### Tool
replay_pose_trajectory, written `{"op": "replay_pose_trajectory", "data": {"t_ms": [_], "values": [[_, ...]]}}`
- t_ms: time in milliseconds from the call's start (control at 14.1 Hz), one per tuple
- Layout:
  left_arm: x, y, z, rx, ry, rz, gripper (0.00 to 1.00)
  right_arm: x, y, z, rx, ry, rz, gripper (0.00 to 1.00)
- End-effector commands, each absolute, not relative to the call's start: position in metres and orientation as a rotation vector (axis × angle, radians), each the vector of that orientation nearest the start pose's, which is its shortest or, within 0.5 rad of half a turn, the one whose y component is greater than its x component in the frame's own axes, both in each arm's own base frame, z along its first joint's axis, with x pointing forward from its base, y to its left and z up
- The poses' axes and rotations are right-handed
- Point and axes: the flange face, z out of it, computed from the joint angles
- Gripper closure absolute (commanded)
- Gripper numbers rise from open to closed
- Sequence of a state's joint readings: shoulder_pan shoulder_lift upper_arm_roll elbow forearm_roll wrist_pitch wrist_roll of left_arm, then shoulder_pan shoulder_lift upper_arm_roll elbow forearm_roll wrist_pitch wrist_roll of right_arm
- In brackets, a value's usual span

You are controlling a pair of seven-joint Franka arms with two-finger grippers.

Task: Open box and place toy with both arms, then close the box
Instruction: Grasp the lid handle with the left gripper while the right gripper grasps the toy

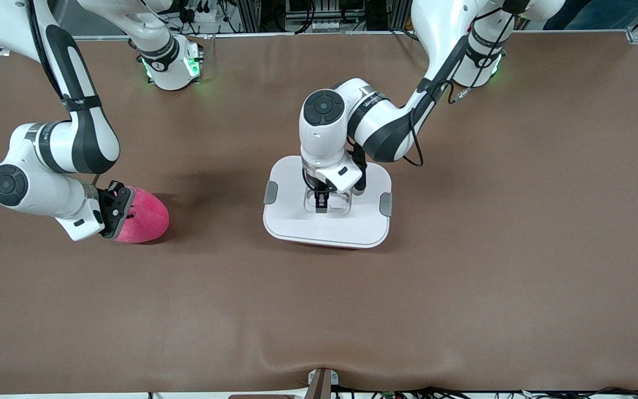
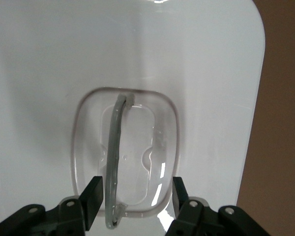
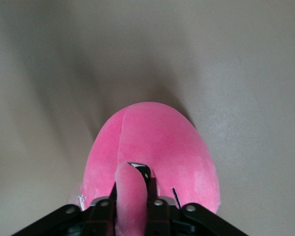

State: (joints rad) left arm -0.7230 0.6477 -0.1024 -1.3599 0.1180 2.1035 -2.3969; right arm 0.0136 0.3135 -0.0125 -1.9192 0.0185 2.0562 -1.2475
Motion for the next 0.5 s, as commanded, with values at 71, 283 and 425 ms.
{"op": "replay_pose_trajectory", "data": {"t_ms": [71, 283, 425], "values": [[0.516, -0.521, 0.356, -2.309, -2.262, -0.105, 0.35, 0.597, -0.002, 0.329, -2.474, -1.786, 0.178, 1.0], [0.514, -0.518, 0.346, -2.296, -2.244, -0.107, 0.35, 0.607, -0.016, 0.345, -2.522, -1.752, 0.132, 1.0], [0.515, -0.517, 0.349, -2.295, -2.25, -0.108, 0.46, 0.62, -0.021, 0.367, -2.556, -1.751, 0.063, 1.0]]}}
